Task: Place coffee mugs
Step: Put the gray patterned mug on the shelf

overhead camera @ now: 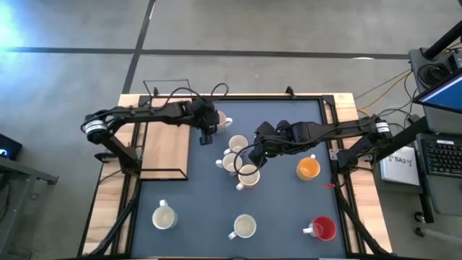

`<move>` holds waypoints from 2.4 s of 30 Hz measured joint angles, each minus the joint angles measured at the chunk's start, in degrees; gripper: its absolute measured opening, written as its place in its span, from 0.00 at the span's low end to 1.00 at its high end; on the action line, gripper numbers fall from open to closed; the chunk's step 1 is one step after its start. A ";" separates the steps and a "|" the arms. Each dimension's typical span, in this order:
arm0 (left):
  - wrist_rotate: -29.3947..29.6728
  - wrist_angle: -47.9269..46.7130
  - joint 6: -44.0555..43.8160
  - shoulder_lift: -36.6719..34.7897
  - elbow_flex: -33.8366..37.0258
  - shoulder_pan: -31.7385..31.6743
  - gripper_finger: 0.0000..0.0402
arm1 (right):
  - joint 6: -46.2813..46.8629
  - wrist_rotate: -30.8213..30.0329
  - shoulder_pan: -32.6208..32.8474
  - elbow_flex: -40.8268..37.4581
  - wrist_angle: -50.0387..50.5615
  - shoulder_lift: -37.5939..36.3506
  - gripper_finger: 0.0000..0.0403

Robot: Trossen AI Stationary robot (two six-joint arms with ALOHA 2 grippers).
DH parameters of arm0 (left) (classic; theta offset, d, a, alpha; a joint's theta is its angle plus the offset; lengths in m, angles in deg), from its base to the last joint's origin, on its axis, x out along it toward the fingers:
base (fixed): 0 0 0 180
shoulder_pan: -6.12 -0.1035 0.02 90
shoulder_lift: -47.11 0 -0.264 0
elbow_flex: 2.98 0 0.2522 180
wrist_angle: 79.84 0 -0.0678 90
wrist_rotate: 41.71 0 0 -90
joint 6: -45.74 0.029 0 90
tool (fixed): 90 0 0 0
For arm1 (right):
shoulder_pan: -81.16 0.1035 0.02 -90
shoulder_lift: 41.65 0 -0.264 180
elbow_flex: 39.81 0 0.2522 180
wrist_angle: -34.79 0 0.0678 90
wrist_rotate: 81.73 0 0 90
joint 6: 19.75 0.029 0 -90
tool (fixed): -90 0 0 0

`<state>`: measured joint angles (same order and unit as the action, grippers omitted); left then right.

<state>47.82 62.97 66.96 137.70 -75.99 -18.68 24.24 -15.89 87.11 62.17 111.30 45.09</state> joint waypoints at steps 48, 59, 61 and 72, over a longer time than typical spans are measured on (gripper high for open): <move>8.35 -32.67 -13.38 -21.87 -1.44 -26.02 0.02 | -0.90 -1.55 -0.02 -3.85 -0.08 0.04 0.17; 8.30 -27.90 -13.37 -20.86 1.61 -32.41 0.02 | -0.50 -1.49 0.00 -4.92 -0.23 0.04 0.17; 8.21 -27.56 -13.15 -20.51 1.96 -32.92 0.02 | -0.49 -1.47 0.00 -4.92 -0.23 0.04 0.17; 7.91 -25.63 -12.75 -18.99 2.46 -33.99 0.02 | -0.48 -1.42 0.00 -4.92 -0.26 0.04 0.17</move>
<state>55.73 37.34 54.21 118.71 -73.52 -52.66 23.76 -17.31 87.11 57.25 111.03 45.13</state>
